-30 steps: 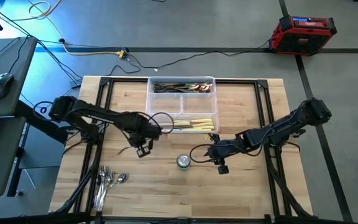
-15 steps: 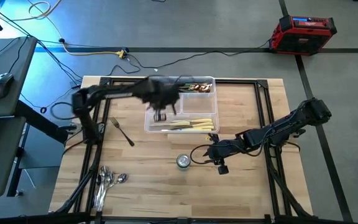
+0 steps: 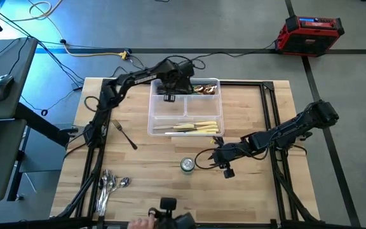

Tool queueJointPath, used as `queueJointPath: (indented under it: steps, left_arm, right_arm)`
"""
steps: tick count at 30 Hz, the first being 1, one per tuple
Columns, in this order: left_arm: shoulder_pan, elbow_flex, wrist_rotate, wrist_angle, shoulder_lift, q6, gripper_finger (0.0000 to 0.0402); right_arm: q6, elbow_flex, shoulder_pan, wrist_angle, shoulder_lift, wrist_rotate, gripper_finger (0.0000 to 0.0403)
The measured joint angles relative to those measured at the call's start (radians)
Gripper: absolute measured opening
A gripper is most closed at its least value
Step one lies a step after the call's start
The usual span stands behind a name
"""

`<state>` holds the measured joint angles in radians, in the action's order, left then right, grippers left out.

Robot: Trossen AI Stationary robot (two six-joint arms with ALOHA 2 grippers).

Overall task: Sort silverware
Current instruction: Put the black fork into the silverware tray

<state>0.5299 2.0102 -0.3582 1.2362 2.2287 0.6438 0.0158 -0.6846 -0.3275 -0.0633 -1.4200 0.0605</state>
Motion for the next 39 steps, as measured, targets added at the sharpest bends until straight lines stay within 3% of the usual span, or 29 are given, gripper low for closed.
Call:
queueJointPath:
  steps: [7,10,19,25,30,36,39]
  left_arm:
    - [0.028,0.0,-0.023,0.022,0.121,0.049,0.0]
    - [0.028,0.0,-0.102,-0.005,0.148,0.045,0.0001]
    - [0.024,0.008,-0.183,-0.012,0.056,-0.009,0.0051]
    - [0.004,0.01,-0.073,0.0,-0.082,-0.073,0.0086]
    - [-0.018,0.01,-0.062,0.069,-0.144,-0.162,0.0096]
    - [-0.091,-0.001,0.074,0.311,-0.219,-0.454,0.0097]
    - [-0.16,-0.092,0.087,0.331,-0.283,-0.586,0.0097]
  right_arm:
    - [0.07,0.0,0.002,0.0,0.0,0.0,0.0103]
    - [0.077,0.0,0.008,0.0,0.0,0.0,0.0103]
    - [0.071,0.0,0.027,-0.001,0.0,0.001,0.0103]
    - [0.071,0.0,0.027,-0.007,0.0,0.0,0.0103]
    - [0.064,0.0,0.027,-0.013,0.0,-0.001,0.0103]
    - [0.027,0.0,0.027,-0.03,0.0,-0.001,0.0103]
    - [0.014,0.0,0.026,-0.041,0.0,-0.002,0.0103]
